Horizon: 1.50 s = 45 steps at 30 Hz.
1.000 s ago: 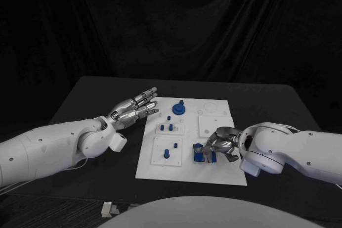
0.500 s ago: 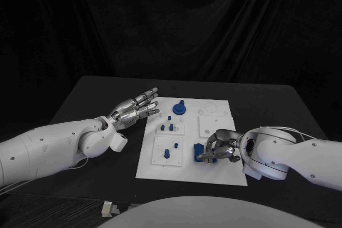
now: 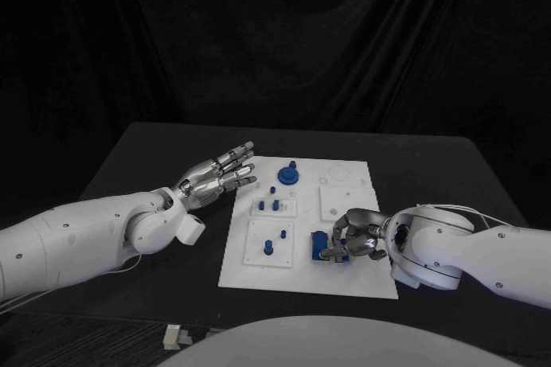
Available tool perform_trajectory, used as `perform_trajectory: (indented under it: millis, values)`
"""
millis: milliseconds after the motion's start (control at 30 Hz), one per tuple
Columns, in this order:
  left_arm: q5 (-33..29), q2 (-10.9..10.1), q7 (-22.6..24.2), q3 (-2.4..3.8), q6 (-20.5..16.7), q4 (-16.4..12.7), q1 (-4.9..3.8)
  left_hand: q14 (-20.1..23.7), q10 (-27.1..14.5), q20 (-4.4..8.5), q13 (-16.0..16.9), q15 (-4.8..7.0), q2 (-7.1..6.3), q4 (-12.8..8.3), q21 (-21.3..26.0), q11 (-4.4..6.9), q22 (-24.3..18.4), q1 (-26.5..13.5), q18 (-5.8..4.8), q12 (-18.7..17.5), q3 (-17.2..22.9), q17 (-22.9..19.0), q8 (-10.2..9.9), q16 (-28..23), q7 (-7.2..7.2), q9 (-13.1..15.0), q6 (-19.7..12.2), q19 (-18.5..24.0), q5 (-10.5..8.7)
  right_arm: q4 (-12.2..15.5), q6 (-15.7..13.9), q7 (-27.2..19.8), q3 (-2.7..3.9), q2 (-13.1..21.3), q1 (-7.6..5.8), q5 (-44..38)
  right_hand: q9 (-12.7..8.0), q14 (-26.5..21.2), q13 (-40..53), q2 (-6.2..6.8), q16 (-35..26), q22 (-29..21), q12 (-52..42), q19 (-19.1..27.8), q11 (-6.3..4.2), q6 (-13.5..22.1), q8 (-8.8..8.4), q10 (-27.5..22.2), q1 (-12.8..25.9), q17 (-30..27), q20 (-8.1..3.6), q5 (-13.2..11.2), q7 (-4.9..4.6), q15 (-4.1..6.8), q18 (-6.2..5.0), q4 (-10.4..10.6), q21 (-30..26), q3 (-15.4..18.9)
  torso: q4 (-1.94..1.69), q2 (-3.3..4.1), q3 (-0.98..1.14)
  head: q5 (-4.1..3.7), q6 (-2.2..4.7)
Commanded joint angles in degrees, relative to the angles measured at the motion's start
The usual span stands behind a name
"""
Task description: Assemble the parts on the task board
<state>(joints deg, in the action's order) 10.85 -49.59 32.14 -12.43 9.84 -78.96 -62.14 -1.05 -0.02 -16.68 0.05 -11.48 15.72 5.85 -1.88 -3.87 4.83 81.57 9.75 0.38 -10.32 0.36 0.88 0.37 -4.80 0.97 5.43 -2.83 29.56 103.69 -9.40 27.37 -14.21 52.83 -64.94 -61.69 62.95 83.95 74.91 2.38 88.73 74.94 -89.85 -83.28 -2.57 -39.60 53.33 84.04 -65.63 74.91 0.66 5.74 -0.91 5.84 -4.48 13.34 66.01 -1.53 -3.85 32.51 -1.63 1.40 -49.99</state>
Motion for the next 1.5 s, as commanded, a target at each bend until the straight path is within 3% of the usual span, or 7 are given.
perform_trajectory:
  millis: [33,533,633,867,1000,1333,1500]
  values:
    - [-0.31,0.12,0.53,0.05,0.70,-0.07,0.09,0.00,0.02,-0.15,-0.05,-0.29,0.55,0.00,-0.18,-0.53,0.06,0.20,-0.18,-0.38,0.44,0.08,0.33,0.37,0.59,0.09,0.00,-0.41,0.21,-0.15,-0.83,-0.41,0.01,-0.06,0.18,-0.89,0.27,5.31,15.09,-1.26,0.08,8.70,-0.15,0.01,-0.60,-0.44,0.51,5.96,-1.00,11.22,-0.52,1.44,0.31,0.52,-0.32,-0.95,-0.08,-0.43,0.00,0.01,0.02,-0.02,-0.01]
    - [-0.31,0.06,0.32,0.05,0.89,-0.04,0.11,-0.03,0.02,-0.15,-0.05,-0.35,0.54,0.02,-0.21,-0.60,0.10,0.18,-0.23,-0.38,0.49,0.09,0.33,0.40,0.69,0.10,0.03,-0.46,0.20,-0.61,-0.17,-0.32,0.00,-0.41,0.23,-0.87,-0.18,5.26,15.09,-2.46,-0.02,8.67,-0.15,0.04,-1.08,-0.59,-0.62,5.96,-4.99,10.97,-0.95,13.10,0.80,0.95,-0.34,-4.35,-0.33,-2.19,-0.03,0.01,0.03,0.19,-0.01]
    - [-0.31,0.06,0.24,0.05,0.95,-0.04,0.12,-0.07,0.02,-0.16,-0.05,-0.41,0.54,0.01,-0.24,-0.69,0.15,0.17,-0.29,-0.38,0.54,0.11,0.34,0.43,0.77,0.10,0.04,-0.50,0.21,-0.66,0.45,-0.22,0.00,-0.50,0.27,-0.87,-0.27,5.26,15.09,-1.89,-0.03,8.66,-0.15,0.05,-1.04,-0.72,-0.76,5.96,-5.73,10.95,-0.96,12.18,0.74,0.94,-0.34,-5.15,-0.38,-2.30,-0.01,0.00,0.02,0.22,-0.01]
    - [-0.31,-0.01,0.07,0.05,1.09,-0.05,0.13,-0.10,0.02,-0.16,-0.05,-0.48,0.53,0.00,-0.27,-0.79,0.16,0.17,-0.35,-0.38,0.62,0.11,0.36,0.46,0.90,0.11,0.13,-0.54,0.23,-0.85,1.39,0.10,0.00,-0.72,0.44,-0.88,0.20,5.30,15.09,-0.46,0.03,8.63,-0.15,0.07,-0.73,-1.31,-0.26,5.96,-4.14,11.13,-0.74,0.82,0.40,0.67,-0.34,-5.00,-0.57,-0.12,-0.02,0.01,0.01,0.38,-0.01]
    - [-0.31,-0.02,-0.01,0.05,1.17,-0.05,0.13,-0.13,0.02,-0.16,-0.05,-0.56,0.52,-0.03,-0.31,-0.88,0.20,0.18,-0.44,-0.38,0.73,0.12,0.40,0.48,1.14,0.14,0.28,-0.60,0.25,-1.01,2.10,0.49,0.00,-0.88,0.60,-0.88,0.43,5.31,15.09,-0.15,0.04,8.61,-0.15,0.07,-0.66,-0.88,-0.23,5.96,-3.66,11.18,-0.69,-1.81,0.32,0.62,-0.36,-4.66,-0.66,0.56,-0.02,0.00,0.01,0.40,-0.01]
    - [-0.31,-0.14,-0.10,0.05,1.25,-0.11,0.15,-0.12,0.02,-0.16,-0.05,-0.60,0.50,-0.07,-0.32,-0.92,0.20,0.20,-0.51,-0.38,0.82,0.12,0.43,0.48,1.34,0.16,0.40,-0.62,0.27,-0.08,-0.97,-1.04,0.01,0.41,0.91,-0.91,-0.14,5.33,15.09,3.00,0.10,8.67,-0.15,0.01,-0.73,-0.07,-1.40,5.96,-0.69,11.34,-0.80,-2.92,0.35,0.72,-0.31,0.50,-0.51,2.58,-0.01,0.00,0.01,0.52,-0.01]
    - [-0.31,-0.36,-0.10,0.05,1.13,-0.22,0.15,-0.13,0.02,-0.15,-0.05,-0.61,0.50,-0.10,-0.35,-0.94,0.23,0.22,-0.54,-0.38,0.87,0.12,0.44,0.49,1.43,0.17,0.44,-0.65,0.29,1.61,-4.99,-2.14,0.04,2.60,0.34,-0.89,-4.04,5.37,15.09,0.67,0.16,8.85,-0.15,-0.28,-0.32,-0.99,-5.52,5.96,5.03,11.52,-0.60,-2.84,-0.13,0.39,-0.18,3.37,0.17,3.30,-0.03,0.01,0.01,0.64,-0.01]
